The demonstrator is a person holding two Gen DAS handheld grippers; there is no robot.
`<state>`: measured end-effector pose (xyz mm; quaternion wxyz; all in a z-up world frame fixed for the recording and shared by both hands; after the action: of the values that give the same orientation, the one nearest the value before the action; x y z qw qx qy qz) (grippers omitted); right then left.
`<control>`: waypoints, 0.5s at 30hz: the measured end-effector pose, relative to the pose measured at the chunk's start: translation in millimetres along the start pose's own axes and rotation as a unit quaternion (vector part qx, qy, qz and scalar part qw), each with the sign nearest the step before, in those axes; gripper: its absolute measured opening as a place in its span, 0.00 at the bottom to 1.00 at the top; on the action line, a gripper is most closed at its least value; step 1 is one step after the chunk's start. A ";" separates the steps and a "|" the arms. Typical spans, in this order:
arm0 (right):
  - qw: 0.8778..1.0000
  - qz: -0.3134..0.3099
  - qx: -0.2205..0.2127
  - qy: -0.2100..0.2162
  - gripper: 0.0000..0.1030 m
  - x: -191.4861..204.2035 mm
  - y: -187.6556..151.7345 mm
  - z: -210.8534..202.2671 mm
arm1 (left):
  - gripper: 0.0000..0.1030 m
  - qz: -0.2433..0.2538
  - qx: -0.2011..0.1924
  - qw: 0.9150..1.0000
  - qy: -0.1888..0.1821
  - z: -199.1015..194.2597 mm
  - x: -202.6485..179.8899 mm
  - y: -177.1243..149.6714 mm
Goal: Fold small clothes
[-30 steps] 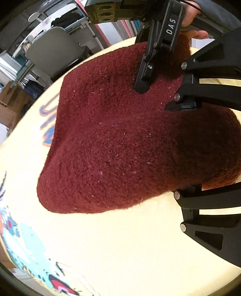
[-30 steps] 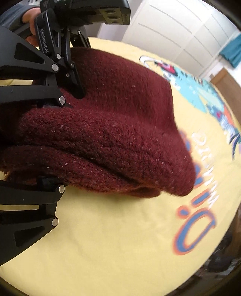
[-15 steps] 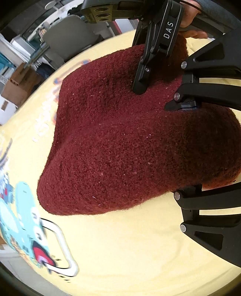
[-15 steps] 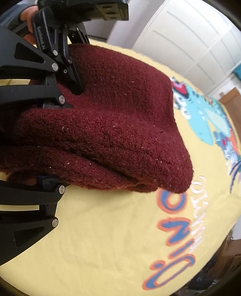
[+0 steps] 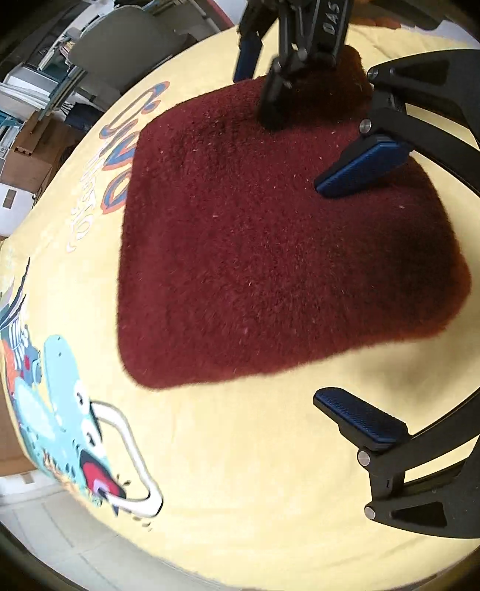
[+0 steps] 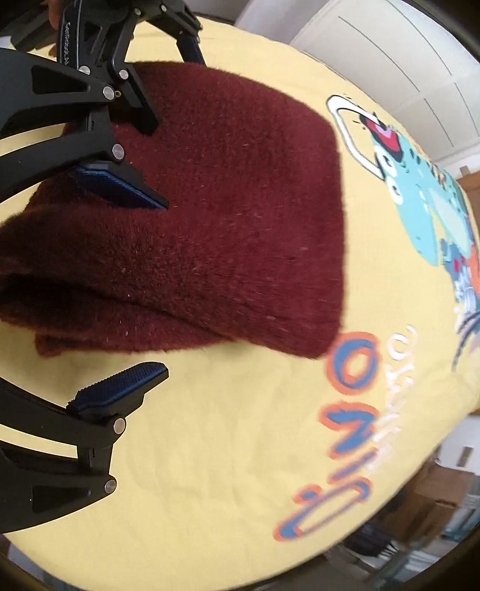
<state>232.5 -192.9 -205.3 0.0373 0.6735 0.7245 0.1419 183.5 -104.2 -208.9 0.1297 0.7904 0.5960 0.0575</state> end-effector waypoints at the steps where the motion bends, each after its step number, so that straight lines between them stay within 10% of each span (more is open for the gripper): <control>1: 1.000 0.000 -0.006 0.000 0.80 0.9 -0.2 -5.7 | 0.99 0.000 -0.005 1.000 0.005 -4.2 0.7 0.1; 15: 0.999 0.007 -0.027 -0.044 0.83 -26.9 -27.2 2.6 | 0.99 -0.005 -0.008 1.000 0.011 -5.0 45.1 -2.7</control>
<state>209.3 -220.5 -218.4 0.0862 0.6826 0.7135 0.1323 192.6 -59.7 -207.7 0.1293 0.7858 0.6007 0.0704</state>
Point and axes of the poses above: each gripper's, at about its wrist camera, not at the fingertips, and z roughly the way its jaws point, x to its left, y to its top, the point moved 9 cm from there along z, roughly the way its jaws point, and after that the axes turned 7 degrees about x, right-handed, at the moved point
